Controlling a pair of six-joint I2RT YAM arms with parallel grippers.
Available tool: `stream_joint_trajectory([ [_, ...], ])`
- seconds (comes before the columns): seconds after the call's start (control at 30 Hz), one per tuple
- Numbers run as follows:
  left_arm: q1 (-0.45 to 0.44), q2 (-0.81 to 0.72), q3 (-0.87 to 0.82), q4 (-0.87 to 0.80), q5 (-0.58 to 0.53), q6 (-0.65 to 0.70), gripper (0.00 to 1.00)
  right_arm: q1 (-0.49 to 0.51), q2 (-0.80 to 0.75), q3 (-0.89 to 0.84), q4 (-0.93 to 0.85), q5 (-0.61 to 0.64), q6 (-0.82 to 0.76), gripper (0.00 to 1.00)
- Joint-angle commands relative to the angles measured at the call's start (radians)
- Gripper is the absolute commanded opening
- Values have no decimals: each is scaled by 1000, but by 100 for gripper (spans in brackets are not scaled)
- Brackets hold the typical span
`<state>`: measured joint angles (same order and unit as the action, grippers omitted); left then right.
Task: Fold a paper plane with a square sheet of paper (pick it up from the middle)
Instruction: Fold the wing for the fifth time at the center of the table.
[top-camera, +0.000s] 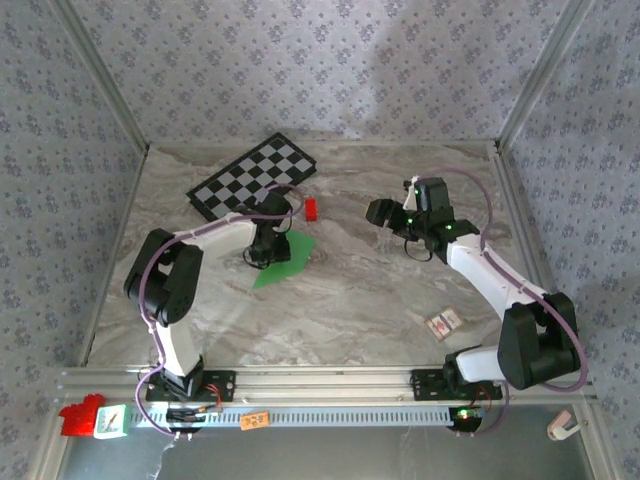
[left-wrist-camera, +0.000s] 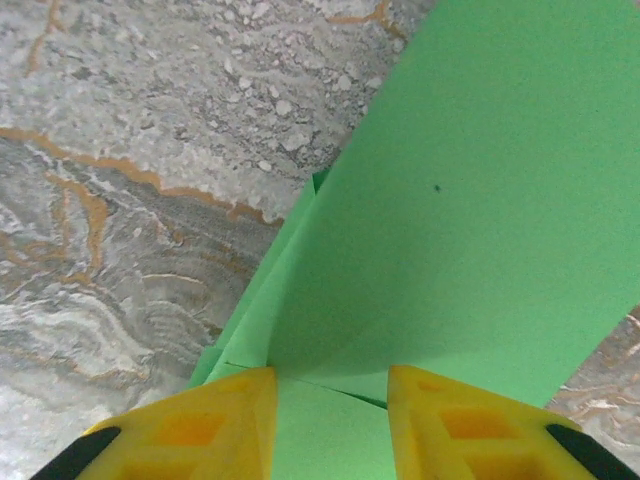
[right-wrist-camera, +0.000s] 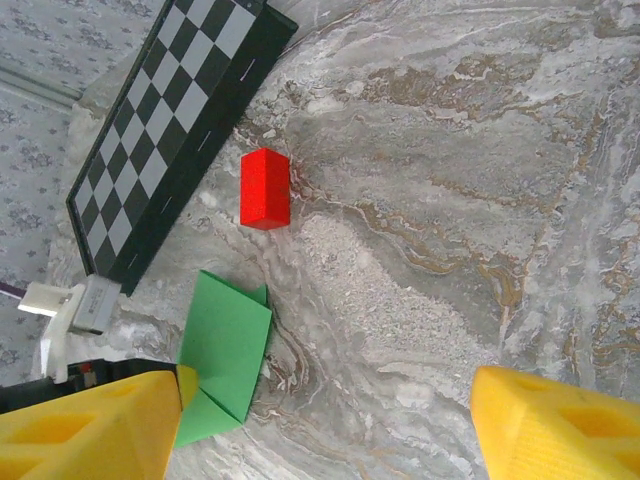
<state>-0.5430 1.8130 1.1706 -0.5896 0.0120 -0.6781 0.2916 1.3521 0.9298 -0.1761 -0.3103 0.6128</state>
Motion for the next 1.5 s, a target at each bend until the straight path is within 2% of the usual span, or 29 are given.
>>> stream_joint_trajectory([
  [0.0, 0, 26, 14, 19, 24, 18, 36, 9, 12, 12, 3, -13, 8, 78],
  [0.37, -34, 48, -12, 90, 142, -6, 36, 39, 79, 24, 0, -35, 36, 77],
  [0.57, -76, 75, -15, 129, 179, -20, 34, 120, 178, 36, 21, -49, 51, 74],
  [0.67, -89, 77, -10, 134, 180, -18, 31, 170, 246, 63, 25, -55, 66, 69],
  [0.97, -90, 74, -23, 141, 178, -21, 28, 278, 507, 234, -4, -89, 108, 40],
  [1.2, -89, 33, -34, 142, 184, -40, 27, 287, 636, 322, -71, -63, 138, 36],
  [1.47, -83, -94, -110, 232, 250, -189, 33, 288, 673, 326, -177, 13, 143, 35],
])
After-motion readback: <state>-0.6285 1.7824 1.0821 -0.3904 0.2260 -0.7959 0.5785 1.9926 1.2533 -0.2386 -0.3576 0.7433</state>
